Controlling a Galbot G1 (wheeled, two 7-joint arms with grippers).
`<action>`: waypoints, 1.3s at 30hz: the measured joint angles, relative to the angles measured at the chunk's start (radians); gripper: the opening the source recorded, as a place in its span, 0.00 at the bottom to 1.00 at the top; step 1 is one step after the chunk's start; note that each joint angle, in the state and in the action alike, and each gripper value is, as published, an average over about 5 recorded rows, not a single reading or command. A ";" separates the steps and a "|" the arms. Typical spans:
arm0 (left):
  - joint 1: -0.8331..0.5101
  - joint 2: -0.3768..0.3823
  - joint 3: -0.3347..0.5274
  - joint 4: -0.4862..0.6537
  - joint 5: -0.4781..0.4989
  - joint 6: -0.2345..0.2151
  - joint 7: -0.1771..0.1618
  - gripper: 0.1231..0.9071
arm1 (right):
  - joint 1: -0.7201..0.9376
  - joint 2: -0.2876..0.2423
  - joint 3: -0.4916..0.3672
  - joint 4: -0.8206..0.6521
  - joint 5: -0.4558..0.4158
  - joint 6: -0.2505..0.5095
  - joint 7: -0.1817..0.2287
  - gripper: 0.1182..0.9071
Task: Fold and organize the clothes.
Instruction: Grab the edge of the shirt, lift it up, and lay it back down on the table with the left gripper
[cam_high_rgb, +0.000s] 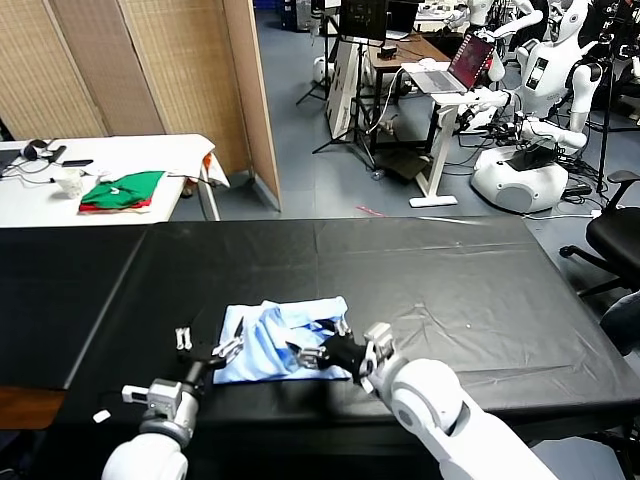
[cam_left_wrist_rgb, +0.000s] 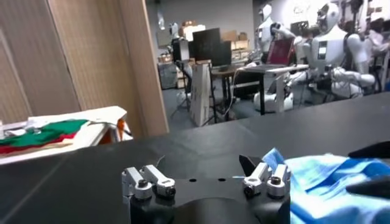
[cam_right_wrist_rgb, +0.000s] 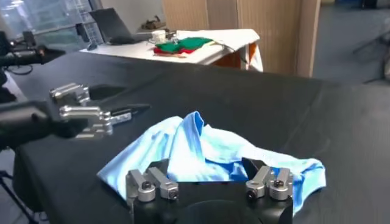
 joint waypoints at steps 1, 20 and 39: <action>0.001 -0.001 -0.001 0.002 0.002 0.000 0.000 1.00 | 0.001 -0.002 -0.002 0.000 0.005 -0.004 -0.002 0.88; 0.017 -0.012 -0.003 0.007 0.016 -0.007 -0.005 1.00 | -0.005 -0.024 -0.010 0.015 0.030 -0.037 -0.003 0.34; 0.037 -0.036 -0.002 0.002 0.037 -0.014 -0.010 1.00 | -0.137 -0.114 0.029 0.131 -0.080 -0.046 -0.008 0.05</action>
